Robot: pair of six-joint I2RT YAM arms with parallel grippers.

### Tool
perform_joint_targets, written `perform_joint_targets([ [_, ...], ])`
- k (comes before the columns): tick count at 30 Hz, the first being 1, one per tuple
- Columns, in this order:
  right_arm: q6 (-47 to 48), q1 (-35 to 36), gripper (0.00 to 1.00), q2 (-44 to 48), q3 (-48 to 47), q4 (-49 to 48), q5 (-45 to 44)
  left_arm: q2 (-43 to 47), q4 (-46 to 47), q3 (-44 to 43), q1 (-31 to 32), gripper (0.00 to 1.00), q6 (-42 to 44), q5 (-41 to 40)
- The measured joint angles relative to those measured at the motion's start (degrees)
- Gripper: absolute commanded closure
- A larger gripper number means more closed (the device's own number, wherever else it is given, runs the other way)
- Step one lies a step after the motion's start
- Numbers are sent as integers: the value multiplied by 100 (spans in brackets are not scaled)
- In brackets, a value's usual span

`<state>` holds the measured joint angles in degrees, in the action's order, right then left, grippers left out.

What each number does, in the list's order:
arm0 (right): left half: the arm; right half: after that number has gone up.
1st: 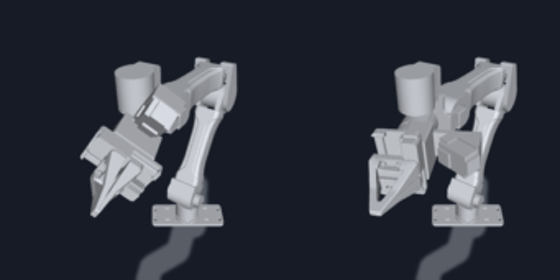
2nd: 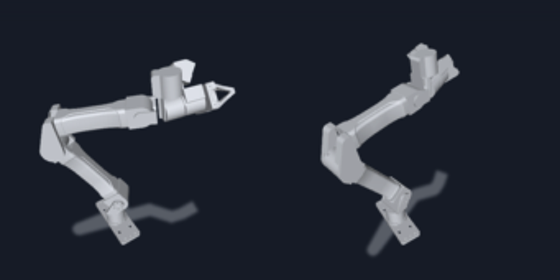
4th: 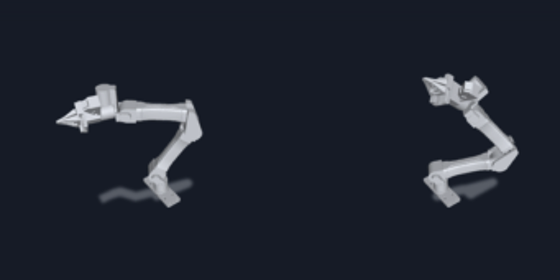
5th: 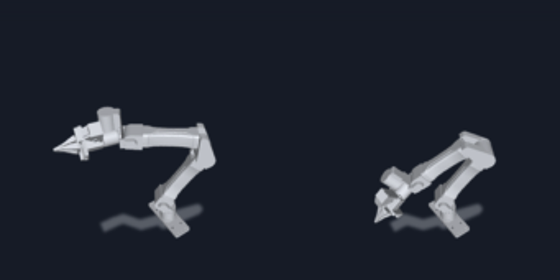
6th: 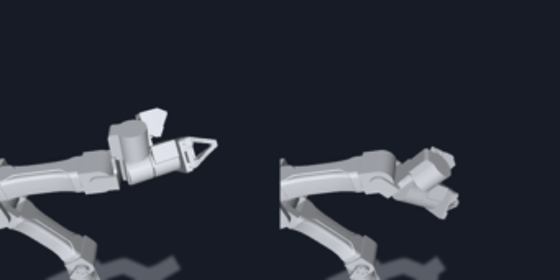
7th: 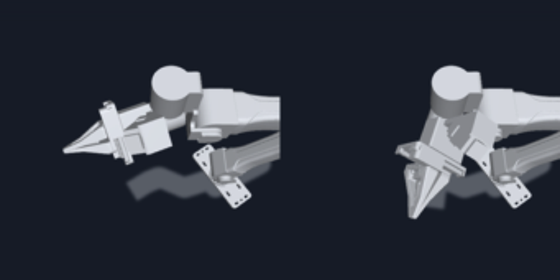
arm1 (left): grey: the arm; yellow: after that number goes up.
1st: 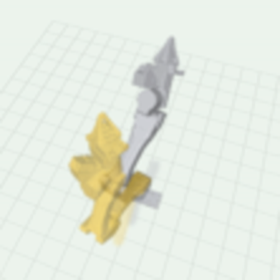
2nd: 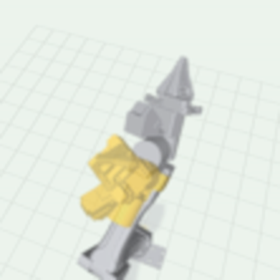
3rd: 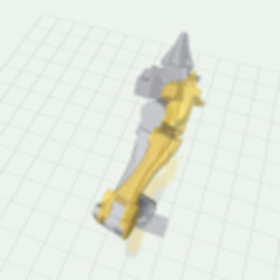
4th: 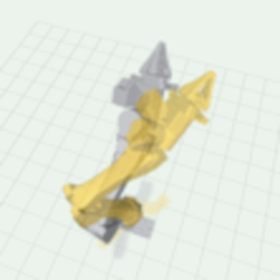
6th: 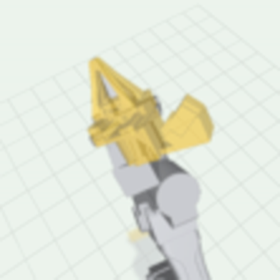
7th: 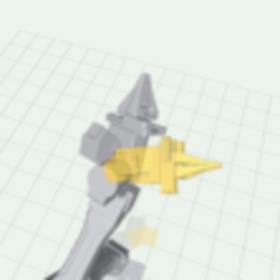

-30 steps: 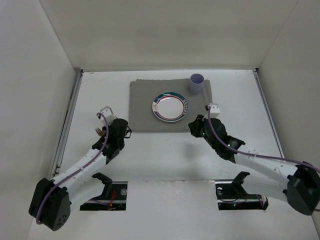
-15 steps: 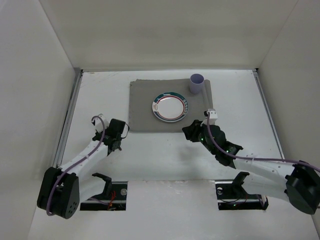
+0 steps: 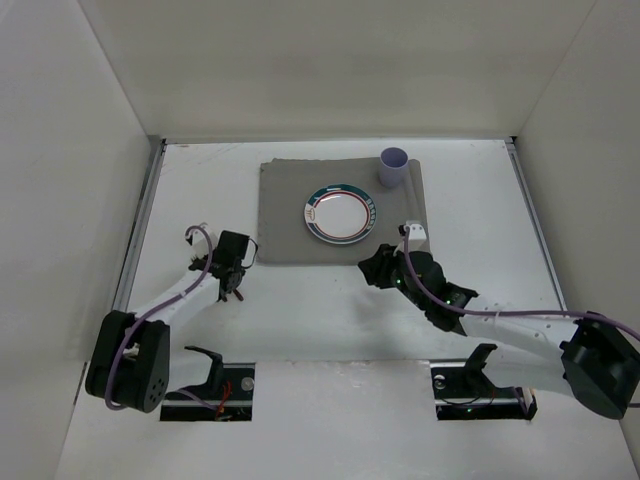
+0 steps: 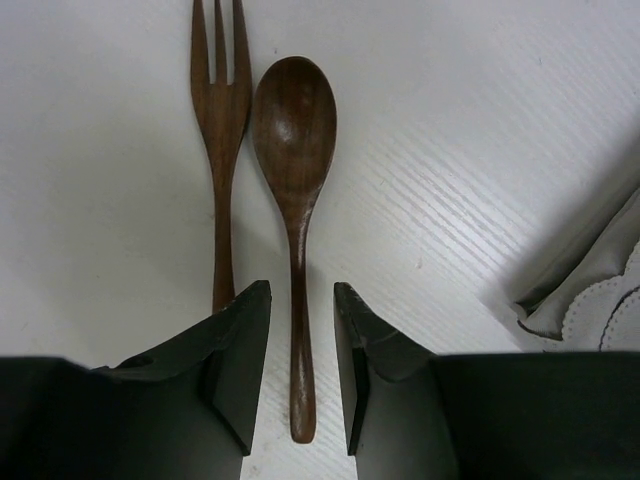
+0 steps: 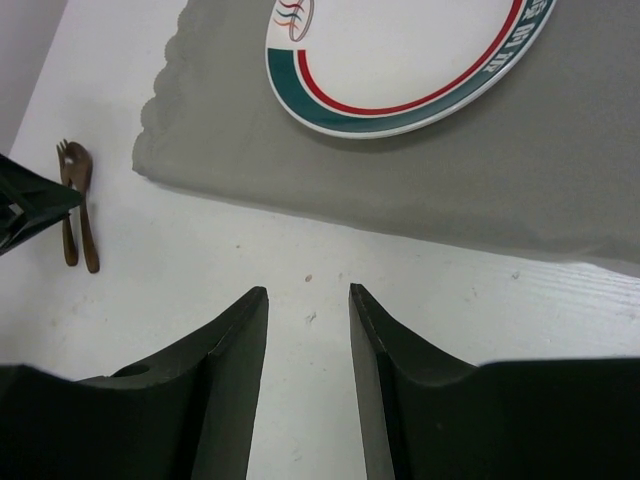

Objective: Set the dinner table for one person

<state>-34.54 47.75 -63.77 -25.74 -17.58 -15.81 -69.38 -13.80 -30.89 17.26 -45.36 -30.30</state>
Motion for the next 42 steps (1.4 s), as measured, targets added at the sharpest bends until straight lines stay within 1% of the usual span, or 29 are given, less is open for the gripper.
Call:
perform_joint_targets([
  [5,0,9,56,-28,-2,-4,0,-243,229,0,-11,75,52,96],
  [13,0,42,56,-39,-2,-9,-2,-308,417,44,-142,80,72,177],
  [18,0,37,56,-13,-4,-4,-2,-485,503,44,-160,85,74,162],
  [21,0,35,56,98,-2,-7,-9,-485,546,55,-160,94,76,184],
  [24,0,24,56,232,-2,-4,-59,-455,540,55,-153,96,105,210],
  [26,-2,24,52,367,20,-7,-142,-278,457,46,-76,97,166,205],
  [28,-15,-9,45,570,76,-11,-273,42,280,-72,120,97,223,168],
  [31,-28,-127,38,896,201,-55,-535,278,59,-780,651,97,369,85],
  [34,-120,-361,36,1180,358,-59,-861,26,190,-1847,1351,97,520,-9],
  [36,-201,-538,37,1322,470,-42,-1102,-367,455,-2520,1825,97,612,4],
  [38,-313,-723,40,1469,562,44,-1364,-953,723,-3178,2234,97,710,52],
  [42,-573,-1010,43,1899,715,271,-1827,-2299,1213,-4229,2730,97,817,348],
])
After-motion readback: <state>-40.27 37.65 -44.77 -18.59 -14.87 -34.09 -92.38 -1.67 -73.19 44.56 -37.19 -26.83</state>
